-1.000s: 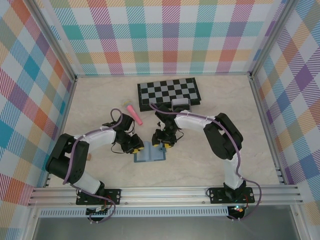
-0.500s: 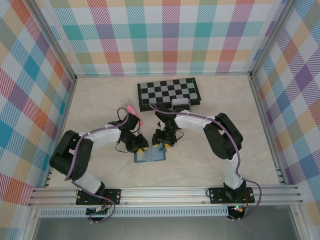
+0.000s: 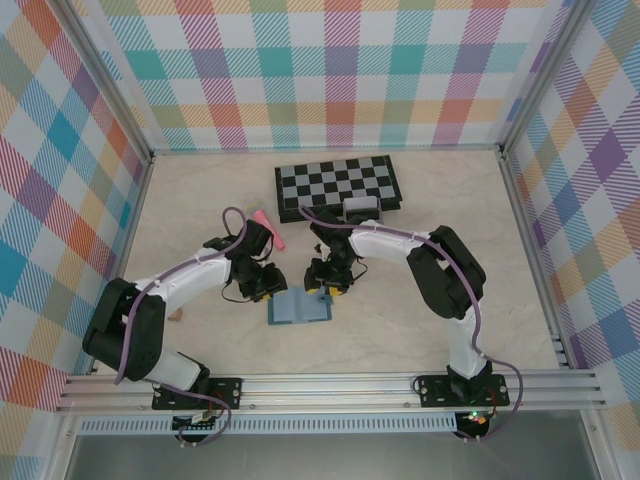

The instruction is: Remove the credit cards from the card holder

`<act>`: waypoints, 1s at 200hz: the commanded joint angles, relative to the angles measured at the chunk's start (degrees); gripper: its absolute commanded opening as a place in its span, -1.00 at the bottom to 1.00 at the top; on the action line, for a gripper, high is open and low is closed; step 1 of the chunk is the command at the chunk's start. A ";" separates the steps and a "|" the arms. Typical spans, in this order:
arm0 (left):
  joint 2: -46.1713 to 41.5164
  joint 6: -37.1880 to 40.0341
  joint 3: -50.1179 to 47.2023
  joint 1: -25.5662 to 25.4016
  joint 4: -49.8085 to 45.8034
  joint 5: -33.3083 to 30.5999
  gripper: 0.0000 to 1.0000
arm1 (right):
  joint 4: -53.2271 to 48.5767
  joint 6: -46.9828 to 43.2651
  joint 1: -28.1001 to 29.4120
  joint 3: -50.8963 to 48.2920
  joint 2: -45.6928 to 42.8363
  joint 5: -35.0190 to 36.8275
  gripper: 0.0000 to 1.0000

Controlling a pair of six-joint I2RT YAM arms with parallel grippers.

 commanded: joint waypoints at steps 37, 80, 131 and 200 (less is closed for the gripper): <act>3.63 0.45 -1.14 0.91 0.12 -0.02 -0.25 | -0.91 -1.28 0.36 0.85 2.36 -1.06 0.04; 4.34 0.46 -1.49 0.84 1.48 1.73 -0.14 | -1.19 -1.42 0.36 1.16 2.48 -1.15 0.04; 5.14 0.13 -1.96 0.42 4.71 6.05 -0.48 | -1.35 -1.55 0.36 1.29 2.63 -1.28 0.04; 3.60 -1.46 -2.19 -0.70 9.60 11.89 -1.00 | -1.62 -3.00 0.36 1.72 3.11 -2.38 -0.04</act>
